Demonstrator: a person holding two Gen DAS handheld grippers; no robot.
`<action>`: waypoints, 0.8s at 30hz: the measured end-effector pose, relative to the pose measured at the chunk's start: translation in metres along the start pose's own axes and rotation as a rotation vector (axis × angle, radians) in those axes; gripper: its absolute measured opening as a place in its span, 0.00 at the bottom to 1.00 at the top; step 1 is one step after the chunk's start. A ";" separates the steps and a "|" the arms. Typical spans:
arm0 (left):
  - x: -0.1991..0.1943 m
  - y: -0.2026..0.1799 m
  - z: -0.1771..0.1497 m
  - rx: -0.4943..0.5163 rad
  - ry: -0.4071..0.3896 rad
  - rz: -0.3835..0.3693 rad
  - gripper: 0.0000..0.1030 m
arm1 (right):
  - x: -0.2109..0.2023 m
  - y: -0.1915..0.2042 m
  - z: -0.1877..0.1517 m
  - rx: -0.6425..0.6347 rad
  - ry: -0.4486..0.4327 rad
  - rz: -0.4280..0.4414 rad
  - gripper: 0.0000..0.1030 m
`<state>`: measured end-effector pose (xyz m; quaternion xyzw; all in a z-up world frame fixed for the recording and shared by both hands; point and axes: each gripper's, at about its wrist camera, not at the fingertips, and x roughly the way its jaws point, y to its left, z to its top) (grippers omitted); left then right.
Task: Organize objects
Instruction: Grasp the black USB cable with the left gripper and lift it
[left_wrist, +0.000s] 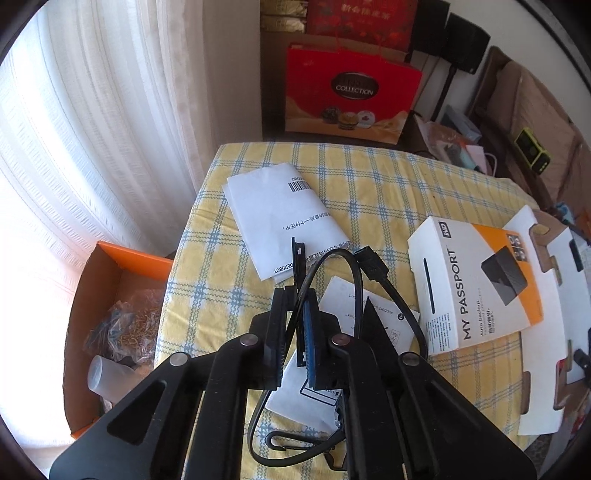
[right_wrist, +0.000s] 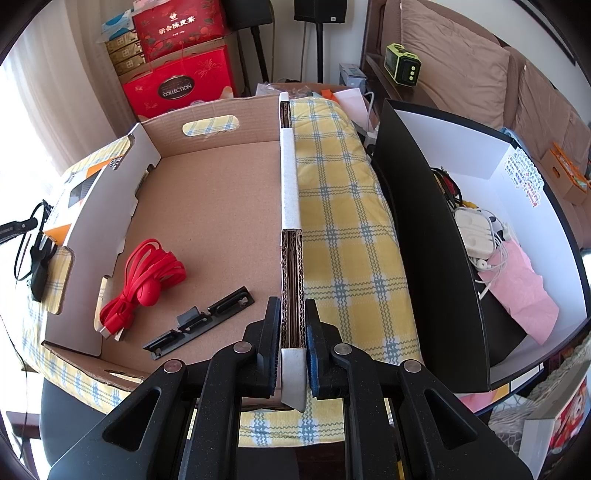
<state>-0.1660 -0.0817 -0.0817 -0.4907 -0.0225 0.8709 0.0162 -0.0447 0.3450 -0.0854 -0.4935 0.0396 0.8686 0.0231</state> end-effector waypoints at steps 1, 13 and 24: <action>-0.004 0.000 -0.001 0.002 -0.009 -0.001 0.08 | 0.000 0.000 0.000 0.001 0.000 0.000 0.12; -0.044 -0.001 -0.002 -0.009 -0.115 -0.026 0.07 | 0.000 0.000 -0.001 0.001 0.000 0.000 0.12; -0.077 0.003 0.004 -0.041 -0.142 -0.176 0.06 | -0.001 0.000 -0.001 0.000 0.001 -0.001 0.12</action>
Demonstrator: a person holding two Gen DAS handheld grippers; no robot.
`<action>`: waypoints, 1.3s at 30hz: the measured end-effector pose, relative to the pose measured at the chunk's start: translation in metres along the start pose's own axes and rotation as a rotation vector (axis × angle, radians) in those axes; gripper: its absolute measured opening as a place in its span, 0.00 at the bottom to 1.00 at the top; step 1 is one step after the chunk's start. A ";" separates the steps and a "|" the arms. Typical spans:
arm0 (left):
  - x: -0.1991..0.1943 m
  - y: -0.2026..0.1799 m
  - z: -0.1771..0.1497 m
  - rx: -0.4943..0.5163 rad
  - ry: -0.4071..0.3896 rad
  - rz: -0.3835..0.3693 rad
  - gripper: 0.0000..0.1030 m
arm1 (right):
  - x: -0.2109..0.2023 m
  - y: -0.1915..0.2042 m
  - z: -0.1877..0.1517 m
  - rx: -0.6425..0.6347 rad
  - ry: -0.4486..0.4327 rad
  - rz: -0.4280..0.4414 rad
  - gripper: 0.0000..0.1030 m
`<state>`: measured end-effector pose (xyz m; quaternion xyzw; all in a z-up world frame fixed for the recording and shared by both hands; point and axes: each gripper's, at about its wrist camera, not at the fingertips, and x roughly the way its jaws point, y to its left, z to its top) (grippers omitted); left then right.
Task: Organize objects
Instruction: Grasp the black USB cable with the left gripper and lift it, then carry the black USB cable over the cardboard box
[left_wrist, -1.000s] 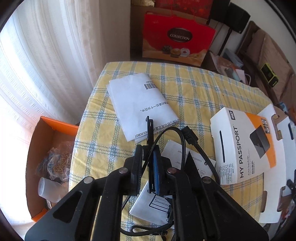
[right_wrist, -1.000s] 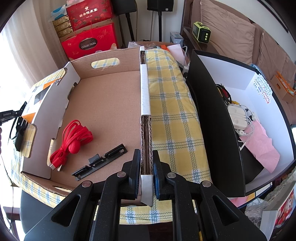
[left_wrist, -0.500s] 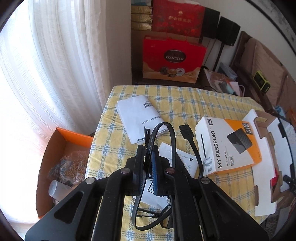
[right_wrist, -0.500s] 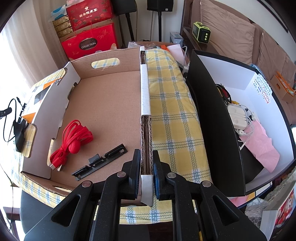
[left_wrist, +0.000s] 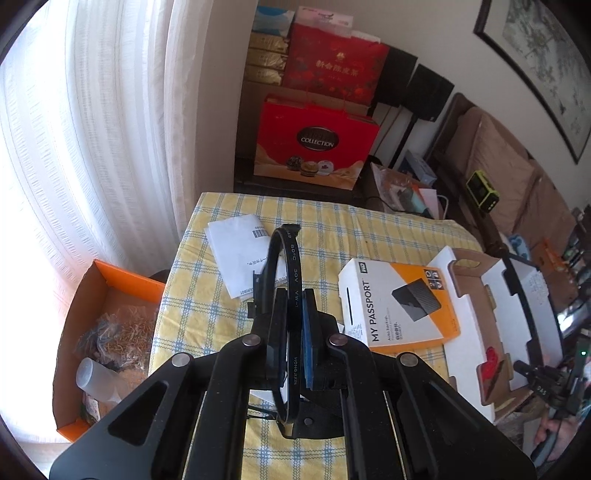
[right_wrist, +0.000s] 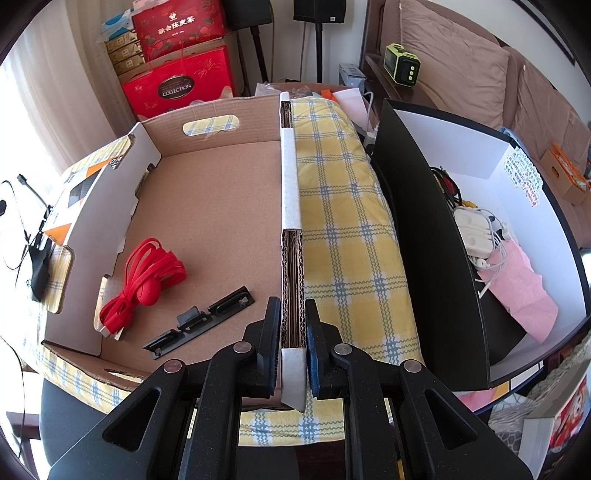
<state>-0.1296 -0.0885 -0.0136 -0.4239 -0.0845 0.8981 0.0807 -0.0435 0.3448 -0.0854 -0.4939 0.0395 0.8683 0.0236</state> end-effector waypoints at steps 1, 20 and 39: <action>-0.003 -0.002 0.000 0.003 -0.005 -0.006 0.06 | 0.000 0.000 0.000 -0.001 0.000 0.000 0.12; -0.039 -0.110 0.000 0.203 -0.015 -0.198 0.05 | 0.000 0.000 -0.001 -0.002 0.001 0.000 0.12; -0.005 -0.268 -0.030 0.436 0.062 -0.354 0.05 | 0.000 0.001 0.001 -0.001 0.001 -0.001 0.12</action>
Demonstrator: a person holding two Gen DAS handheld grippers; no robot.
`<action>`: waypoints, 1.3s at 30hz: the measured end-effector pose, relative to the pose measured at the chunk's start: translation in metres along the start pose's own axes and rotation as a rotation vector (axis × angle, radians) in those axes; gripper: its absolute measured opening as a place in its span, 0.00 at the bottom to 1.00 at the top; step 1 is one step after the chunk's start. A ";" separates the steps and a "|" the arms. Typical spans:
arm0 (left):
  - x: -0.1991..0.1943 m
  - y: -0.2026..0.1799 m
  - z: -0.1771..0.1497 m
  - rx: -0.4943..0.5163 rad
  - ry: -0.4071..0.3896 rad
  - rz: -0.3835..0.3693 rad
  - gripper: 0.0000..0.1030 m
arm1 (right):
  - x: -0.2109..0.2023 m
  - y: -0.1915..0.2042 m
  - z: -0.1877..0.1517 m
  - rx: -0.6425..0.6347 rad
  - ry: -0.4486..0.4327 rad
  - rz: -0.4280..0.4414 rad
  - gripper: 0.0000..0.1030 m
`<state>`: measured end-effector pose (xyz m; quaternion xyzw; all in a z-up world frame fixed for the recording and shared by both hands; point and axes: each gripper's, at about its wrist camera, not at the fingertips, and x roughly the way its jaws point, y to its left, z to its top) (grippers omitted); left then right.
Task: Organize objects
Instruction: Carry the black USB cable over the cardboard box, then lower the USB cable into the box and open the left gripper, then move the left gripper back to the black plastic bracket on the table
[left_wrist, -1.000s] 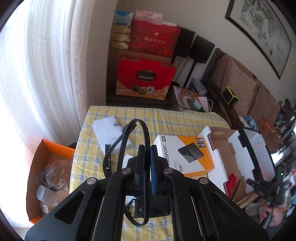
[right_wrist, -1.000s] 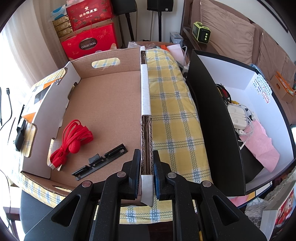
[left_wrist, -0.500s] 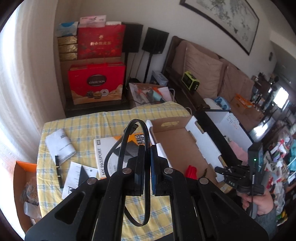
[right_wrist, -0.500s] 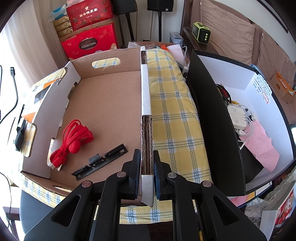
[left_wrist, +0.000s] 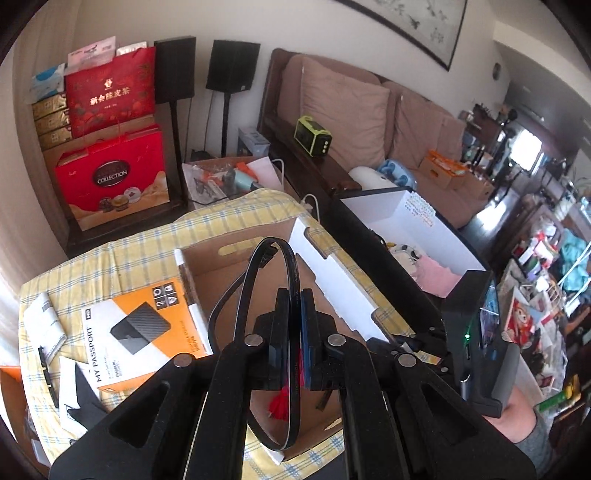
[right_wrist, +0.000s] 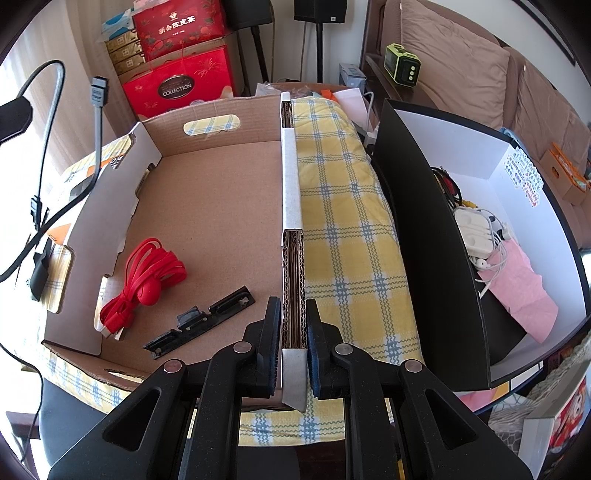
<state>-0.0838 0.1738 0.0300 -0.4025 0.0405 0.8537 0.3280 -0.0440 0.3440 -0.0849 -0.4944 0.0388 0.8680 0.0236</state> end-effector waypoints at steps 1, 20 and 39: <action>0.007 -0.006 -0.001 0.013 0.009 0.002 0.05 | 0.000 0.000 0.000 0.000 0.000 0.000 0.12; 0.093 -0.053 -0.038 0.115 0.166 0.024 0.35 | -0.001 -0.001 -0.002 0.000 0.001 -0.001 0.14; 0.018 0.027 -0.019 -0.030 0.065 0.069 0.63 | -0.003 0.003 -0.001 -0.004 0.004 -0.007 0.14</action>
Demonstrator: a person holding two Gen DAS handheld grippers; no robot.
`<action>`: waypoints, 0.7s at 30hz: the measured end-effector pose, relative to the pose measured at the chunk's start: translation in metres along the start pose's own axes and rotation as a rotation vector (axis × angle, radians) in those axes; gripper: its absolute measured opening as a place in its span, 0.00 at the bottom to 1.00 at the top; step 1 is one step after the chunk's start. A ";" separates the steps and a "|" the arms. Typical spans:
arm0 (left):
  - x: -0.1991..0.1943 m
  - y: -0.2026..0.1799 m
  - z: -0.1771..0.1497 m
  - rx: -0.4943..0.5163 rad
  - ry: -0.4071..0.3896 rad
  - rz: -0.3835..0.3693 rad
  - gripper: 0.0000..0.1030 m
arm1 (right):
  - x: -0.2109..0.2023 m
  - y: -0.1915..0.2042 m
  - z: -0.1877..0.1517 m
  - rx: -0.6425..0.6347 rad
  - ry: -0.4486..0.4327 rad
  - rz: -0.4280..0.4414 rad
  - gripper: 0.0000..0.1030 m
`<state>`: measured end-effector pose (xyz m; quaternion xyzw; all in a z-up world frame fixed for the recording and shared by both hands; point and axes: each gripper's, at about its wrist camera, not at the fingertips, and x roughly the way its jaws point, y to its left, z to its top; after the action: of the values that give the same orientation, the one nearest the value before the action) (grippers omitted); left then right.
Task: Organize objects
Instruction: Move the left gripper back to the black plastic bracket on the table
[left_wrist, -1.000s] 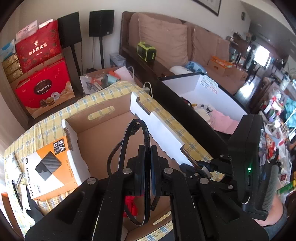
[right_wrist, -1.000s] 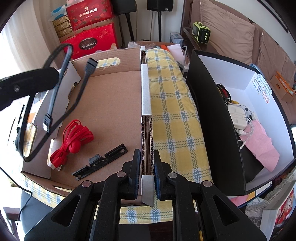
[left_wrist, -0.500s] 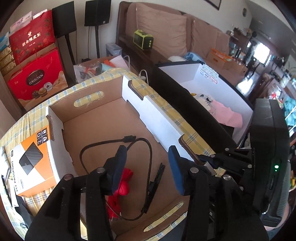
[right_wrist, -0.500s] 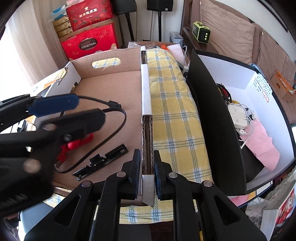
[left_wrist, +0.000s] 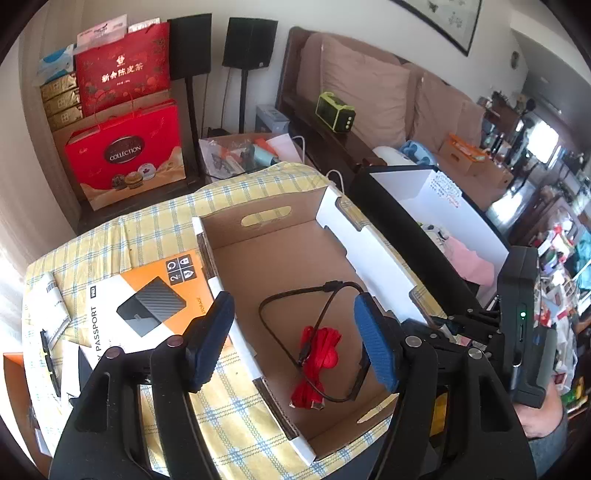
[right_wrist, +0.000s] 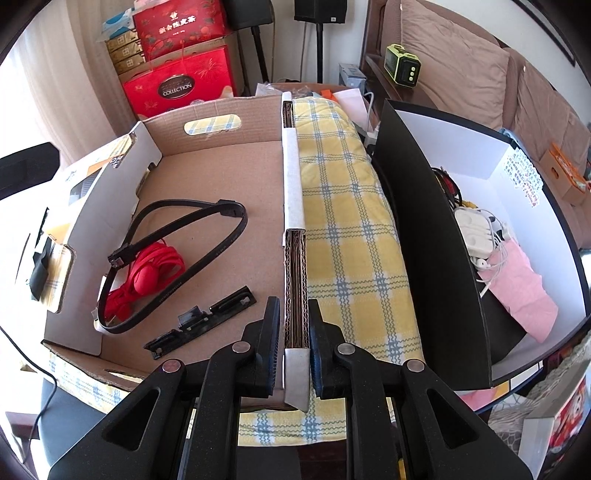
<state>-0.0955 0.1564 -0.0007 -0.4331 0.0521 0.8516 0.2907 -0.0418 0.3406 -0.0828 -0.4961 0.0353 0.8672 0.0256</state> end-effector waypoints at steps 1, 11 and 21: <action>-0.002 0.003 -0.001 -0.004 -0.001 0.001 0.67 | 0.000 0.000 0.001 -0.001 0.001 -0.001 0.14; -0.025 0.045 -0.021 -0.066 -0.003 0.069 0.81 | 0.000 0.001 0.002 -0.002 0.001 -0.001 0.14; -0.027 0.072 -0.036 -0.099 0.022 0.095 0.81 | 0.000 0.001 0.003 -0.006 0.004 -0.006 0.15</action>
<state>-0.0968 0.0724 -0.0138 -0.4532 0.0335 0.8613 0.2274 -0.0442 0.3397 -0.0816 -0.4978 0.0314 0.8663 0.0268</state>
